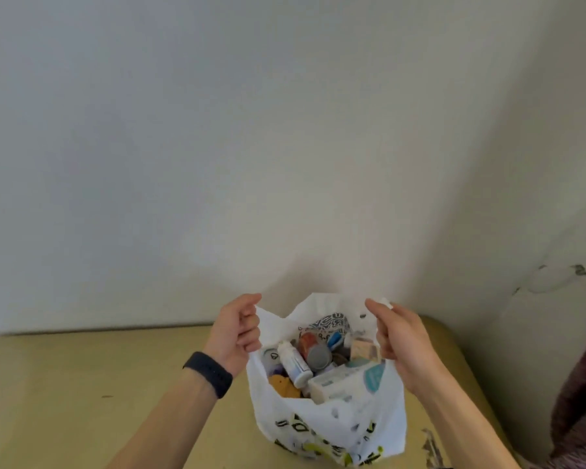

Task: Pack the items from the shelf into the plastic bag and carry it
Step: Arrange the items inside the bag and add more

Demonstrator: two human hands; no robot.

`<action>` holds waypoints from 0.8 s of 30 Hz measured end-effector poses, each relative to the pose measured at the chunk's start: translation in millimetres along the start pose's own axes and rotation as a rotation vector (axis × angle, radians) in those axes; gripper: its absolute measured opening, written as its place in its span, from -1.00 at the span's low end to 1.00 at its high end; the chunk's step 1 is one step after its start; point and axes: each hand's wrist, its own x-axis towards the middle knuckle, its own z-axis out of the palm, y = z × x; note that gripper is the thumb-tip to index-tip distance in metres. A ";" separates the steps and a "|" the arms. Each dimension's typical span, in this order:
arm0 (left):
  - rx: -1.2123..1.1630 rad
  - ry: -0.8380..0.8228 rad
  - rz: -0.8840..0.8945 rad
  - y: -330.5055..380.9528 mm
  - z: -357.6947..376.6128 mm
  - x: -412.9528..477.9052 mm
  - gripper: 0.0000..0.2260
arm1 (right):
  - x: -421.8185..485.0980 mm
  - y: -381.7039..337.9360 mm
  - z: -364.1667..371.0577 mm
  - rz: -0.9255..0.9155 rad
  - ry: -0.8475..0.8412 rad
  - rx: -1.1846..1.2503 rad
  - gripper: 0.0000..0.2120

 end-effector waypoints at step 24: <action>-0.147 0.317 0.351 82.2 -328.6 -335.0 -0.61 | -291.5 -48.1 301.1 -0.198 -0.348 0.005 -0.65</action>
